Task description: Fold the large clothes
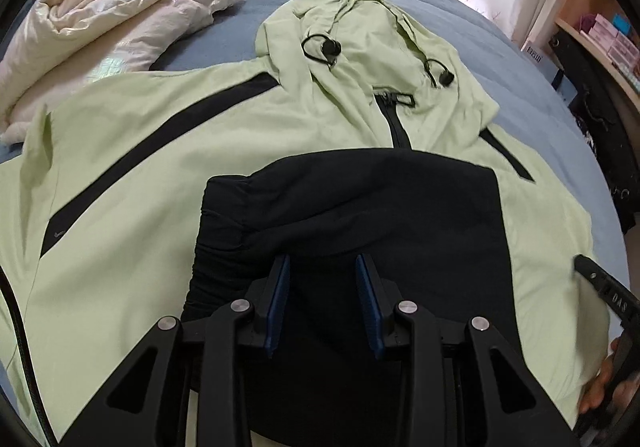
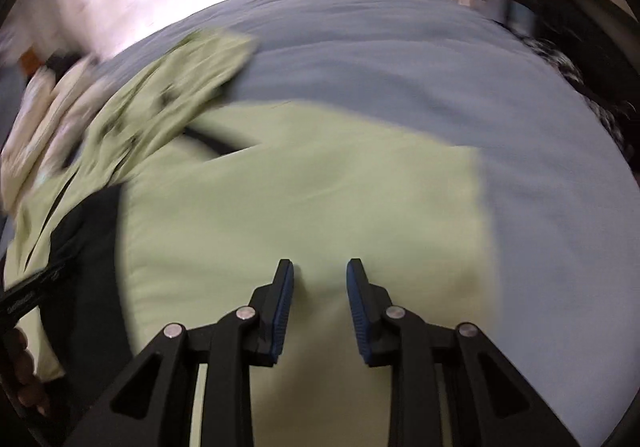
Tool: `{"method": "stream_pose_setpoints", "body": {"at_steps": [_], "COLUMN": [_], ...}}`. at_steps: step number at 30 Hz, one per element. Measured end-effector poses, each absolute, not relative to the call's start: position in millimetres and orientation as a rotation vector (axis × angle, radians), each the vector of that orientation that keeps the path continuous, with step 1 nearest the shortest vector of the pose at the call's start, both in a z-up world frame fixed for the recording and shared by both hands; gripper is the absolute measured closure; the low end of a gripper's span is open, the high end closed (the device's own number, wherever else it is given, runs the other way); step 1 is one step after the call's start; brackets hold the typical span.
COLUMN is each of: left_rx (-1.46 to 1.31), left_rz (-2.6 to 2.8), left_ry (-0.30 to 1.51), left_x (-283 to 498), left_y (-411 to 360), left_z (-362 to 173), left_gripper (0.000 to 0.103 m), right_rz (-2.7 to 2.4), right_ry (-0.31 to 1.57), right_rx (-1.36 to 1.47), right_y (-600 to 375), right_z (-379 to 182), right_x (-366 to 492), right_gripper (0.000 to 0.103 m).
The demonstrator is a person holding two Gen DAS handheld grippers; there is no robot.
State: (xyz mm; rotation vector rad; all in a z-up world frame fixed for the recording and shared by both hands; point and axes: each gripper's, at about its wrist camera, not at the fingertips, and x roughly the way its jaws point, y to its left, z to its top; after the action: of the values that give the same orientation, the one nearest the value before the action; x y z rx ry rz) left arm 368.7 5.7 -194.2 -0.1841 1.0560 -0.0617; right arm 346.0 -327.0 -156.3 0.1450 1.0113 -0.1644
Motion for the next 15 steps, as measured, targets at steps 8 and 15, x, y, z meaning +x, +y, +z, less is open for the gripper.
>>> {"method": "stream_pose_setpoints", "body": {"at_steps": [8,15], "left_rx": [-0.135,-0.138], "left_rz": [-0.046,-0.056], "left_ry": [1.049,1.031], "left_x": [376,354], "left_y": [0,-5], "left_z": [-193,-169], "left_gripper": [0.07,0.07], "right_rz": [-0.309,-0.142], "right_ry": [1.005,0.966], "right_rx": [0.268,0.315], "right_y": [-397,-329], "right_z": [-155,-126], "right_x": [333,311], "right_gripper": [0.074,0.074]}}
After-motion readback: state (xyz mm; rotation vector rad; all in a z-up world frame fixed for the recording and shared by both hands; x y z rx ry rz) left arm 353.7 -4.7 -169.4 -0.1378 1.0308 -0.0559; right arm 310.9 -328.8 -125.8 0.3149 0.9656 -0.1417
